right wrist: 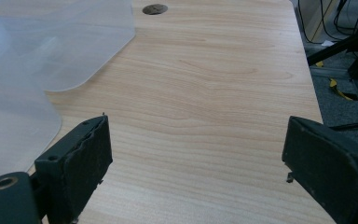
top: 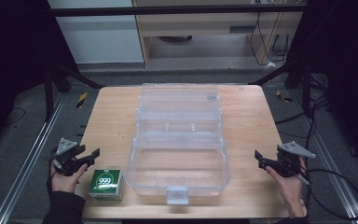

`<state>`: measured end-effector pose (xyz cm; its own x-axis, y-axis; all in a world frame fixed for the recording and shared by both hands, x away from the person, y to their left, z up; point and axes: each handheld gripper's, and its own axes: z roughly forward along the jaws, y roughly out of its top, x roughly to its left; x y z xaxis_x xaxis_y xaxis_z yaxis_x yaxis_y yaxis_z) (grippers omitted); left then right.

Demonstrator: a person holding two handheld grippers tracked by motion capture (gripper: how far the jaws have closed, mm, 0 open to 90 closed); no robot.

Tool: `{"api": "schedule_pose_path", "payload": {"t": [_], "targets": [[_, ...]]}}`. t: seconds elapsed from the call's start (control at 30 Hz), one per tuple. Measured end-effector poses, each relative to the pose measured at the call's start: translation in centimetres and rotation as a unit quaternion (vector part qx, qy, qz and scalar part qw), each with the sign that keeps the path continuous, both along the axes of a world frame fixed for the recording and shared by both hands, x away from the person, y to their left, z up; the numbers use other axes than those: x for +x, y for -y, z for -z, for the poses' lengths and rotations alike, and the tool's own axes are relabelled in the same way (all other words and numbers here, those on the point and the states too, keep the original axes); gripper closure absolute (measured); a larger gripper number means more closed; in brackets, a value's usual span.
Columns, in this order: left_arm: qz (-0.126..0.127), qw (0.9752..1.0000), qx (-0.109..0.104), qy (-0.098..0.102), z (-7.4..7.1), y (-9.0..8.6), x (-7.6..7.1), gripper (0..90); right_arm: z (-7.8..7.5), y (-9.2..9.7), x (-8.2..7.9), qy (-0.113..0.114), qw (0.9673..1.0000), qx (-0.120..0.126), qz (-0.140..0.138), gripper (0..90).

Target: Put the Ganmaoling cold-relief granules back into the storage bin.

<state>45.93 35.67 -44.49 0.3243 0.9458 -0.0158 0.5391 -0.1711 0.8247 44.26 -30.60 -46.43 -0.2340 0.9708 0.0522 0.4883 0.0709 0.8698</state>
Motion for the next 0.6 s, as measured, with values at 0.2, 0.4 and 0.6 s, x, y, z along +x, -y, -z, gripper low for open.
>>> {"api": "schedule_pose_path", "payload": {"t": [0.2,0.4,0.6], "targets": [[0.030,0.9994,0.013,-0.007,-0.5,0.6,0.1,30.7,0.2,0.4,-0.5,-0.007,1.0000,0.001,0.000,8.5],[0.071,0.9973,0.017,-0.009,-1.4,1.1,-0.1,27.9,0.2,0.4,-0.9,-0.010,0.9999,0.004,0.005,6.6],[0.106,0.9937,0.036,-0.011,-3.1,1.2,-0.4,26.6,0.4,0.0,-0.8,-0.018,0.9997,-0.013,-0.006,5.9]]}}
